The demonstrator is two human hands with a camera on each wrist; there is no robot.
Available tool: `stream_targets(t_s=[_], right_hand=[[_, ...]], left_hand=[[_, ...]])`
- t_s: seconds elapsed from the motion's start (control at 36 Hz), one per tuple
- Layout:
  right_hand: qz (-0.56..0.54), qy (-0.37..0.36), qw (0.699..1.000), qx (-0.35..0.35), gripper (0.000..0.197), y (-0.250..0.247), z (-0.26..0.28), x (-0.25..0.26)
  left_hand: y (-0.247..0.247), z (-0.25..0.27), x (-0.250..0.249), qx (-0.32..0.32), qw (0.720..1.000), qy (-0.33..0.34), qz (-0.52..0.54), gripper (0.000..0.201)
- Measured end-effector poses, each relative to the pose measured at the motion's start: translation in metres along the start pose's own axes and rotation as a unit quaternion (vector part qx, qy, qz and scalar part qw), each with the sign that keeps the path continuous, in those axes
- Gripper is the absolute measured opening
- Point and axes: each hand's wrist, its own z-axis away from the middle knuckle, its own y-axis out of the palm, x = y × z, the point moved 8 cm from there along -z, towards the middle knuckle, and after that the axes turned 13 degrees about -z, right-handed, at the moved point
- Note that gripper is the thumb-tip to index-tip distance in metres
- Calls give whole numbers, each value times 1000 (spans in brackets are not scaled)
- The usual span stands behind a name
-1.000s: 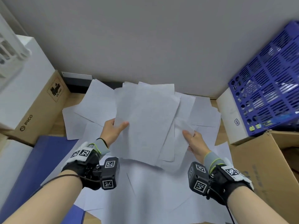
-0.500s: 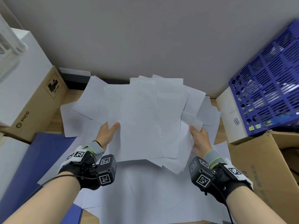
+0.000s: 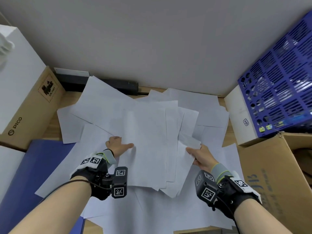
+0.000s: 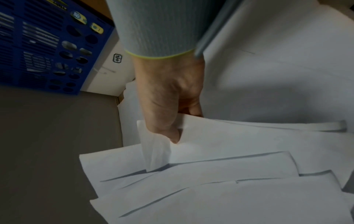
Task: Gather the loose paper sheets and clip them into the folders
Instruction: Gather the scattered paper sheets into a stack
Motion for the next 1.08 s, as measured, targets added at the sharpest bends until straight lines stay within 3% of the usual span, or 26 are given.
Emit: stream_targets(t_s=[0.08, 0.19, 0.28, 0.39, 0.58, 0.69, 0.78, 0.81, 0.94, 1.08], right_hand=[[6, 32, 999, 2, 28, -1, -1, -16], [16, 57, 998, 10, 30, -4, -1, -30], [23, 68, 997, 22, 27, -7, -3, -35], [34, 86, 995, 34, 22, -14, -5, -42], [36, 113, 992, 41, 26, -22, 0, -51], [36, 122, 992, 26, 23, -24, 3, -56], [41, 129, 991, 13, 52, -29, -1, -64], [42, 126, 991, 12, 53, -30, -1, -64], [58, 113, 992, 12, 46, -24, 2, -61], [92, 89, 991, 30, 25, -11, 11, -53]], left_hand=[[22, -6, 3, 50, 998, -23, -35, 79], [44, -12, -8, 92, 993, 7, 74, 114], [44, -17, -13, 53, 991, 9, 120, 103], [45, -25, -14, 40, 984, 17, 171, 121], [63, -34, -27, 70, 975, 36, 209, 84], [72, -25, -36, 75, 982, 10, 175, 107], [69, -16, -43, 21, 996, -9, 83, 103], [70, -11, -47, 23, 998, -6, 57, 105], [79, -6, -66, 42, 998, 38, -3, 114], [86, -8, -72, 96, 991, 31, 89, 114]])
